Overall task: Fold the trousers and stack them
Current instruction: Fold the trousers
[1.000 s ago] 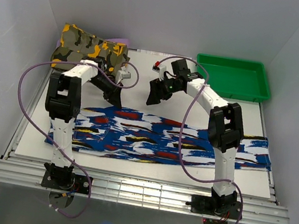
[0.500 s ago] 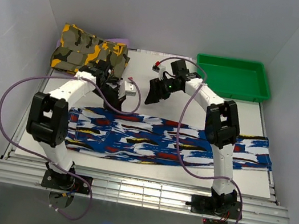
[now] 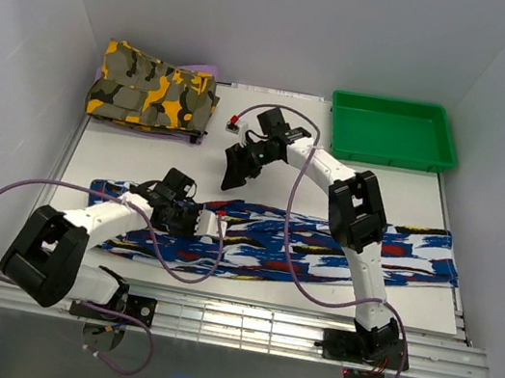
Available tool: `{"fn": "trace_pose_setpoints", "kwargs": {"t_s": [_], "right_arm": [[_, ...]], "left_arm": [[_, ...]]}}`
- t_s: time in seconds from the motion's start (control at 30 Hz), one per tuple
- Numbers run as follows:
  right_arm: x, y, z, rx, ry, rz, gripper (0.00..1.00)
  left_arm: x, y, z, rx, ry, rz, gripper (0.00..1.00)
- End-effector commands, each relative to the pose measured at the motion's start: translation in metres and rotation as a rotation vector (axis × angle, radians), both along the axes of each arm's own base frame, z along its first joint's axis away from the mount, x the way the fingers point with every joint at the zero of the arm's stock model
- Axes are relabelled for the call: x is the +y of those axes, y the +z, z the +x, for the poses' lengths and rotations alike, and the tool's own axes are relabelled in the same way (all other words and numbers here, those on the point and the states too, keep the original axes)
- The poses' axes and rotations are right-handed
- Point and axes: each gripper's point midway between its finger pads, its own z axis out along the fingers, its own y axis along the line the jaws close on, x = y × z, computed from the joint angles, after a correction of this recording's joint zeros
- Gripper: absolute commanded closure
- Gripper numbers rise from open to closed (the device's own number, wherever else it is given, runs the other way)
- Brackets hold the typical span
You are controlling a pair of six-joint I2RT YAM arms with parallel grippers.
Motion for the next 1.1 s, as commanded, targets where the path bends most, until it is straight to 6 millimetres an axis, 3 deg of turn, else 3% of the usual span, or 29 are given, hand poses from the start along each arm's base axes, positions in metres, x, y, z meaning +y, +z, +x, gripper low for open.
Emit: {"fn": "trace_pose_setpoints", "kwargs": {"t_s": [0.0,0.23,0.43,0.6,0.73,0.93,1.0,1.07], "right_arm": [[0.015,0.004,-0.012,-0.038,0.088,0.019,0.23],[0.025,0.001,-0.036,-0.113,0.213,0.019,0.16],[0.015,-0.020,-0.027,-0.207,0.201,-0.055,0.18],[0.019,-0.035,-0.015,-0.228,0.186,-0.080,0.30],[0.024,-0.034,-0.006,-0.261,0.166,-0.069,0.52],[0.029,-0.033,0.007,-0.274,0.123,-0.058,0.60],[0.030,-0.037,0.009,-0.272,0.124,-0.060,0.59],[0.031,-0.037,0.008,-0.271,0.131,-0.048,0.47]], "left_arm": [[0.012,-0.002,0.018,-0.142,0.048,0.045,1.00],[0.008,0.001,0.026,-0.128,0.141,0.013,1.00],[-0.016,0.036,0.021,-0.057,0.129,-0.139,1.00],[-0.021,0.056,0.023,-0.043,0.146,-0.195,1.00],[-0.019,0.065,0.027,-0.018,0.157,-0.214,1.00],[-0.020,0.068,0.024,-0.012,0.123,-0.217,1.00],[-0.020,0.069,0.025,-0.015,0.124,-0.217,1.00],[-0.021,0.070,0.025,-0.010,0.123,-0.217,1.00]]}}
